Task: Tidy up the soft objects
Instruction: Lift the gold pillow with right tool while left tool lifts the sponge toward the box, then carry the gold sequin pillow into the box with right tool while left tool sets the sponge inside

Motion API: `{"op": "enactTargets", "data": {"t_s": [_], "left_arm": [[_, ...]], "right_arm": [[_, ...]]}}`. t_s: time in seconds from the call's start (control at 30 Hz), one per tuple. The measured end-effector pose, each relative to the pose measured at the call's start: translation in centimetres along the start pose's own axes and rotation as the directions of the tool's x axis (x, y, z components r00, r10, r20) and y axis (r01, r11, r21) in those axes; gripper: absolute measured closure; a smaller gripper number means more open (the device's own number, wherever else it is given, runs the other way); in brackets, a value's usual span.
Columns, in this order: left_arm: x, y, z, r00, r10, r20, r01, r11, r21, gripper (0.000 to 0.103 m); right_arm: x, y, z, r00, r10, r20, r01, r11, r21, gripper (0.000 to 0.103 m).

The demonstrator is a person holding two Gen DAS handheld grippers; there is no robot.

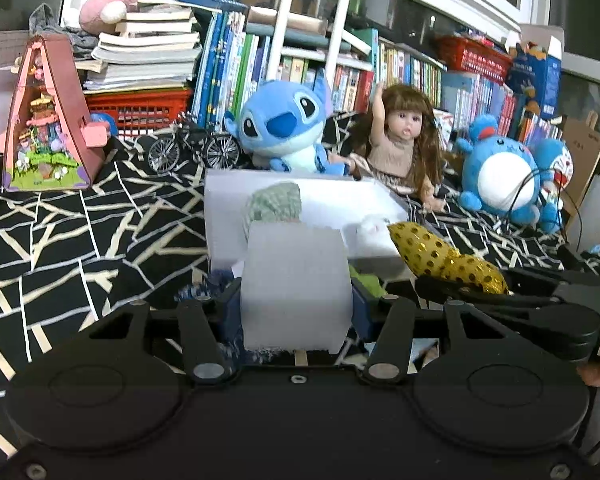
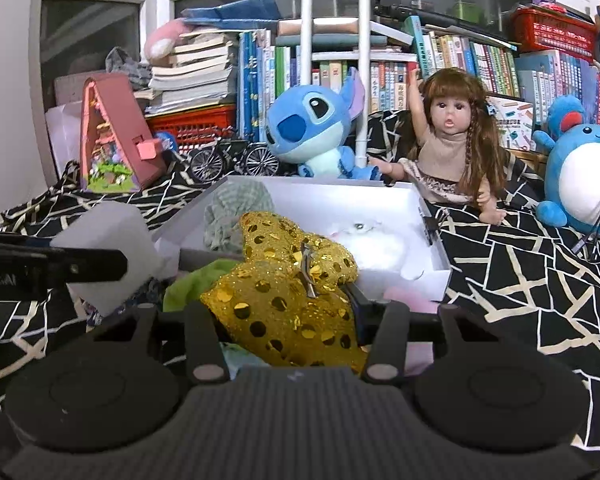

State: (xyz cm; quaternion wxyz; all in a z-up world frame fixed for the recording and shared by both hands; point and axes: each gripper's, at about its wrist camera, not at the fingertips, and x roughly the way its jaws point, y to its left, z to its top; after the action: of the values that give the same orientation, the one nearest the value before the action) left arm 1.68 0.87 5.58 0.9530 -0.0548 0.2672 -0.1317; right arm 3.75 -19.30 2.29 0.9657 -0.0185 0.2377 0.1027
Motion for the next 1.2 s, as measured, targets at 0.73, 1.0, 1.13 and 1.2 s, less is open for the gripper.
{"op": "enactTargets", "data": {"t_s": [0.73,1.0,1.13,1.2], "left_arm": [[5.8,2.9,7.5,0.999,0.012,0.033,-0.009,0.996,-0.086,0.052],[11.1,4.6,10.6,0.999,0.048,-0.017,-0.05,0.988,-0.145,0.052],[13.5,5.3,11.3,0.996,0.085,-0.042,-0.09,0.984,-0.153,0.052],[14.8,5.6,12.0,0.995,0.073,-0.064,-0.083,0.981,-0.173,0.052]], "right_arm": [[3.2,-4.2,5.3,0.998,-0.055,0.027,0.052,0.995,0.086,0.051],[6.6,-6.0,7.8,0.999,-0.043,-0.014,0.045,0.985,0.166,0.051],[8.7,-6.5,9.0,0.999,-0.035,-0.038,0.042,0.98,0.195,0.051],[9.9,-6.6,9.6,0.998,-0.033,-0.051,0.042,0.981,0.19,0.051]]}}
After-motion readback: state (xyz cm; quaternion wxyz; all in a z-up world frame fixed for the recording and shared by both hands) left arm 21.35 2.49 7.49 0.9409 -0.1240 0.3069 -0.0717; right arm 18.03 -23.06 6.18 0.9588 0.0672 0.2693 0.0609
